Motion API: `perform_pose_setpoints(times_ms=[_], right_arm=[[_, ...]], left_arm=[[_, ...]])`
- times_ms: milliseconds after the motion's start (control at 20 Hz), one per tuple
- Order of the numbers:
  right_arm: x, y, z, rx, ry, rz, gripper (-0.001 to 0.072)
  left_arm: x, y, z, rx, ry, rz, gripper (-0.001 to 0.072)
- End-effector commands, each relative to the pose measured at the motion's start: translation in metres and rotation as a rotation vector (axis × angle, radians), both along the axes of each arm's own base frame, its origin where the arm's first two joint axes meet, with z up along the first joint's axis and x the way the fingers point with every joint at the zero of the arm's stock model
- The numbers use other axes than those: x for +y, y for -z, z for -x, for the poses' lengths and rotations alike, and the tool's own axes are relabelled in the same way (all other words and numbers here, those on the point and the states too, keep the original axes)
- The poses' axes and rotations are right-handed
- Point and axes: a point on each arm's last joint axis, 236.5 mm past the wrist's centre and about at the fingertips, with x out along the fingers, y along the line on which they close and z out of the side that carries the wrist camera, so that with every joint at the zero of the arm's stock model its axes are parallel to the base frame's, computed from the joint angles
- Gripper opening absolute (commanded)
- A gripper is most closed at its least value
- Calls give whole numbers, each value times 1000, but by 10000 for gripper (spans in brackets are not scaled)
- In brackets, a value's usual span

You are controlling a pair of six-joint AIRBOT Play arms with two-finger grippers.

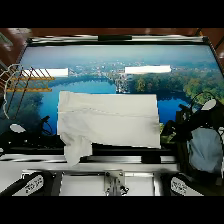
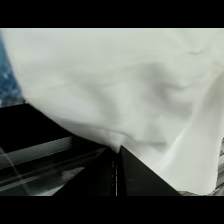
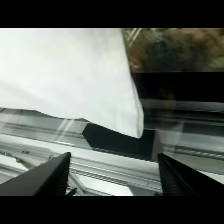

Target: Fold the shirts.

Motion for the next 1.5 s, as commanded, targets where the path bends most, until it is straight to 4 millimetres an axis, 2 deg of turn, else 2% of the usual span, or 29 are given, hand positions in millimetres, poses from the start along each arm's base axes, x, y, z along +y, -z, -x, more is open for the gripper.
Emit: perform_pose_setpoints(times_ms=[0, 150, 250, 400, 700, 750, 850, 900, 1000, 1100, 1300, 1350, 1450], right_arm=[[15, 20, 23, 45, 24, -44, 683], [12, 30, 37, 82, 17, -19, 679], [11, 43, 31, 65, 87, 15, 556], [22, 50, 25, 45, 150, -17, 557], [20, 54, 18, 28, 191, 1, 549], [23, 53, 17, 29, 198, -10, 427], [24, 52, 19, 35, 189, -19, 99], [26, 50, 20, 28, 174, -32, 68], [32, 40, 10, -48, 144, -71, 67], [24, 25, -11, -149, 132, -44, 66], [4, -17, -75, -395, 72, 80, 65], [0, -21, -92, -438, 77, 123, 65], [6, -25, -126, -530, 75, 160, 65]], left_arm=[[-6, -16, -5, -7, 31, 40, 38], [-5, -23, -10, -18, 41, 43, 38], [-5, -27, -12, -22, 49, 48, 39], [-6, -31, -12, -19, 59, 57, 38], [-7, -32, -11, -16, 62, 60, 39], [-7, -32, -11, -16, 62, 60, 39], [-6, -32, -13, -21, 61, 55, 39], [-4, -33, -16, -37, 65, 50, 39], [2, -42, -33, -94, 74, 30, 38], [11, -64, -61, -183, 83, 0, 38], [39, -132, -141, -455, 69, -116, 38], [45, -144, -159, -499, 45, -137, 38], [41, -151, -183, -516, 50, -120, 38]])
